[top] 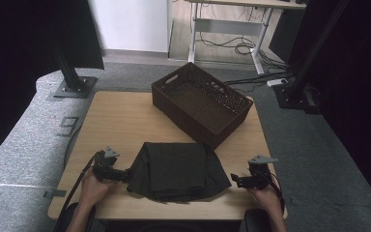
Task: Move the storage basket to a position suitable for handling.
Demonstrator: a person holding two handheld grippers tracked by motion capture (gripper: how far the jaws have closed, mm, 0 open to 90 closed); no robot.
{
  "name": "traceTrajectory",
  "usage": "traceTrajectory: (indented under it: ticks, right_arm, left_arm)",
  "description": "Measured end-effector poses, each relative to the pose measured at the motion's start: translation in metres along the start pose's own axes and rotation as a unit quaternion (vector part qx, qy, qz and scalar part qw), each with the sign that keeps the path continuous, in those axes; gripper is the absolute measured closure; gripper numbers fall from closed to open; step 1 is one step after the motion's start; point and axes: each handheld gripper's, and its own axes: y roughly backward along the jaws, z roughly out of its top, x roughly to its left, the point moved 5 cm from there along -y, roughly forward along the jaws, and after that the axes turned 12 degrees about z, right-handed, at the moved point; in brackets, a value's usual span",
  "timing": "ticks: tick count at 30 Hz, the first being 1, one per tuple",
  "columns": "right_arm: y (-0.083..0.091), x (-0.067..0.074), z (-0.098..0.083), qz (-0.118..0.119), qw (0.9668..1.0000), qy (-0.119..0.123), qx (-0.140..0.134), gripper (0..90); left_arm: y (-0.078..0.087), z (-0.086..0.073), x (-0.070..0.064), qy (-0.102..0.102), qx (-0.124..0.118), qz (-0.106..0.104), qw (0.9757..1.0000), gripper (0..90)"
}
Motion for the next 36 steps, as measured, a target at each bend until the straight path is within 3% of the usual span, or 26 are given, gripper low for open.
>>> traceTrajectory:
  ticks: [3,10,21,28,30,36]
  right_arm:
    - [-0.004,0.006,0.016,0.014,0.9999,0.008,-0.003,8.1]
    - [-0.016,0.015,0.035,0.027,0.9994,0.022,-0.001,12.8]
    - [-0.046,0.016,0.054,0.051,0.9987,0.009,0.002,23.9]
    - [-0.067,0.017,0.061,0.065,0.9977,0.010,0.017,41.5]
    - [-0.074,0.016,0.061,0.064,0.9975,0.012,0.026,45.7]
    - [-0.090,0.012,0.055,0.048,0.9974,0.017,0.051,57.8]
  left_arm:
    - [0.002,0.012,-0.004,-0.007,-0.013,-0.015,0.9998,11.0]
    - [-0.004,0.029,-0.014,-0.027,-0.023,-0.025,0.9991,14.3]
    - [-0.022,0.053,-0.028,-0.041,-0.027,-0.036,0.9981,23.2]
    - [-0.033,0.058,-0.028,-0.033,-0.023,-0.038,0.9985,37.4]
    - [-0.036,0.057,-0.027,-0.033,-0.017,-0.031,0.9988,41.1]
    - [-0.047,0.052,-0.030,-0.038,0.005,-0.050,0.9980,52.1]
